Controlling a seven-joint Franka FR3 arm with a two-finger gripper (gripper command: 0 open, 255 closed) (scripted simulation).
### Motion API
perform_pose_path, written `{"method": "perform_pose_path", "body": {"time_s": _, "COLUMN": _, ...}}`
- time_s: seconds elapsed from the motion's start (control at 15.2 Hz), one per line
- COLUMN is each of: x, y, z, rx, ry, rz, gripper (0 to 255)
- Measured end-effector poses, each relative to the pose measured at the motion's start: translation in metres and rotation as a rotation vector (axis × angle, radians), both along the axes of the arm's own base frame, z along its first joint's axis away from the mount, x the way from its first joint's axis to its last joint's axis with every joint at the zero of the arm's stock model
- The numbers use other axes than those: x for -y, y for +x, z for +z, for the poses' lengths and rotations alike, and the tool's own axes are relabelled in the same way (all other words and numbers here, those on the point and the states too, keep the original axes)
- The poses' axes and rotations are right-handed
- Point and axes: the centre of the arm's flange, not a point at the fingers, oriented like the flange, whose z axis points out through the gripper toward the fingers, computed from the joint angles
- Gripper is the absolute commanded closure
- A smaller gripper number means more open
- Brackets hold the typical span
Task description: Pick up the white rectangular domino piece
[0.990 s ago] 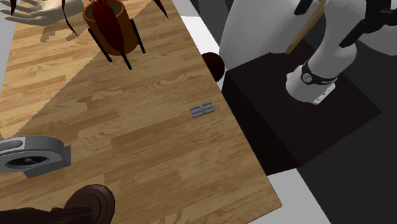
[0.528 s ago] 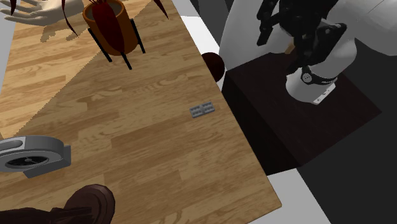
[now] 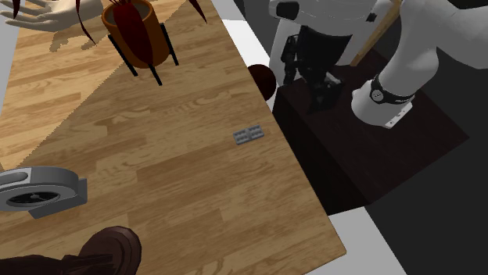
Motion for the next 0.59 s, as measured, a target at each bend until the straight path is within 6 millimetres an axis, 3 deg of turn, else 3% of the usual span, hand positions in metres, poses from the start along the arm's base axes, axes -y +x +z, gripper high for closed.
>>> {"method": "perform_pose_path", "body": {"time_s": 0.59, "x": 0.046, "y": 0.033, "z": -0.105, "rx": -0.024, "ry": -0.008, "rz": -0.017, "gripper": 0}}
